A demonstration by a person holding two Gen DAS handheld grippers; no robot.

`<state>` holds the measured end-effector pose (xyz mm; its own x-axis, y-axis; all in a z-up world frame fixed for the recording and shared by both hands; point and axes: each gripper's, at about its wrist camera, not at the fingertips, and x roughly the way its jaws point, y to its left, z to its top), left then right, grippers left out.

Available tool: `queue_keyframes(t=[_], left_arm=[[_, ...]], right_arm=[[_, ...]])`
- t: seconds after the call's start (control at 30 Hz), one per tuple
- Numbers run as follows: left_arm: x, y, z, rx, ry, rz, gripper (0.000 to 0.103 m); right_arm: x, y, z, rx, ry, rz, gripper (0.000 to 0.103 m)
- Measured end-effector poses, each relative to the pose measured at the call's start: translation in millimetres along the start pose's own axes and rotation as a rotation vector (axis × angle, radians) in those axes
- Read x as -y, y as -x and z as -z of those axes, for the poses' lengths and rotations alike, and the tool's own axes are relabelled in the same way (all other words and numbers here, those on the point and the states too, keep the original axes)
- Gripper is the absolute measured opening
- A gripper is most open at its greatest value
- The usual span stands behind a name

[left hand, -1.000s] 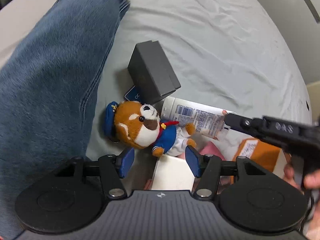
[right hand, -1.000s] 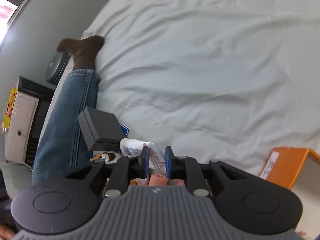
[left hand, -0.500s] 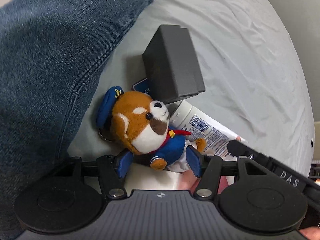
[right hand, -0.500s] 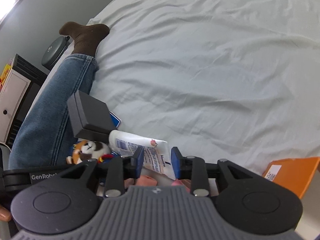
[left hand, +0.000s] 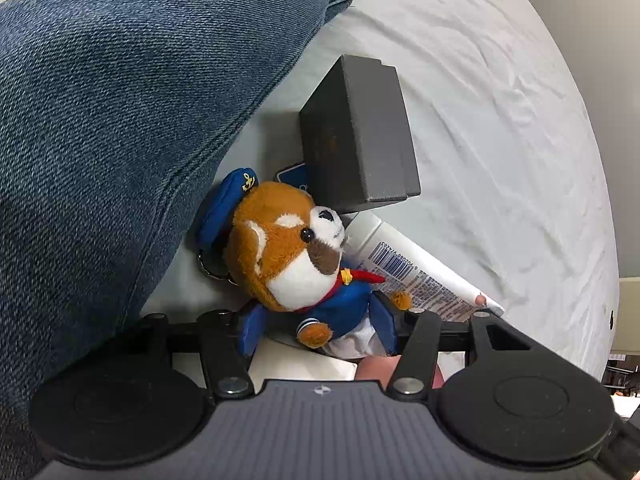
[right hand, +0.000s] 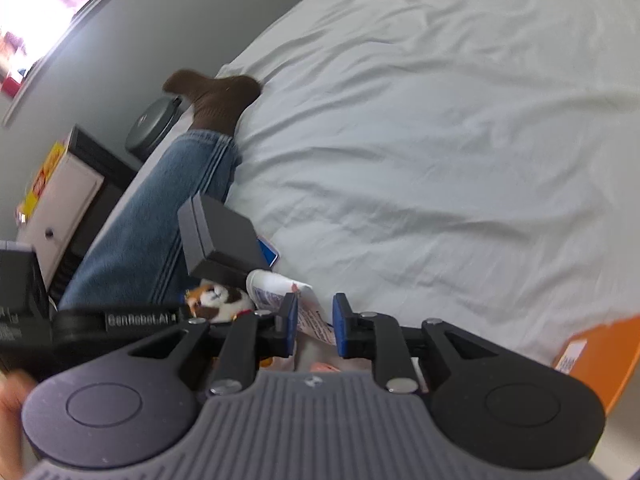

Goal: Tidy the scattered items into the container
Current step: 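Grasp the sailor dog plush with the left tool while the right tool grasps the white lotion tube, then carry the dog plush and lotion tube into the shoebox and release both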

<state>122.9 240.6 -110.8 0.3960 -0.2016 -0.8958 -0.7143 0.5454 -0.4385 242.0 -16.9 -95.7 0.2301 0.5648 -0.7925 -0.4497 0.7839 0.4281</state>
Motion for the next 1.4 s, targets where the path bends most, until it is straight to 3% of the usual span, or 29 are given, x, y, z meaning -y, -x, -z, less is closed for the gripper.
queue_keyframes(t=[0.2,0.3,0.33,0.4,0.5,0.57,0.77,0.9,1.03,1.2,1.33,1.4], left_arm=[[-2,-4,2,0.008,0.018,-0.012,0.065],[-2,-8,6,0.007,0.025,-0.013,0.066],[-2,-8,7,0.007,0.027,-0.009,0.066],[-4,-8,9,0.006,0.026,-0.009,0.062],[-9,-6,13,0.005,0.018,-0.002,0.056],[-8,-6,16,0.003,-0.004,0.006,0.045],[-7,0,23,0.018,-0.059,0.015,0.037],[-8,7,29,0.038,-0.092,0.037,0.034],[-11,16,37,0.066,-0.142,0.059,0.032],[-6,41,48,0.121,-0.252,0.097,0.032],[26,71,22,0.148,-0.378,0.134,0.032],[35,83,30,0.145,-0.444,0.161,0.032]], right_arm=[[-4,3,5,0.006,0.072,-0.07,0.022],[0,4,5,0.013,0.042,-0.191,0.021],[-1,2,6,0.015,0.042,-0.194,0.021],[-6,-3,7,0.022,0.068,-0.129,0.019],[-8,-5,10,0.03,0.049,-0.121,0.016],[-10,-1,11,0.037,0.043,-0.104,0.009],[-13,14,12,0.062,0.011,-0.049,0.006],[-14,36,19,0.119,0.002,-0.009,0.006],[-6,64,28,0.189,-0.054,-0.024,0.005],[5,112,47,0.293,-0.135,-0.056,0.005],[11,150,64,0.359,-0.181,-0.003,0.005],[15,169,74,0.396,-0.207,0.015,0.005]])
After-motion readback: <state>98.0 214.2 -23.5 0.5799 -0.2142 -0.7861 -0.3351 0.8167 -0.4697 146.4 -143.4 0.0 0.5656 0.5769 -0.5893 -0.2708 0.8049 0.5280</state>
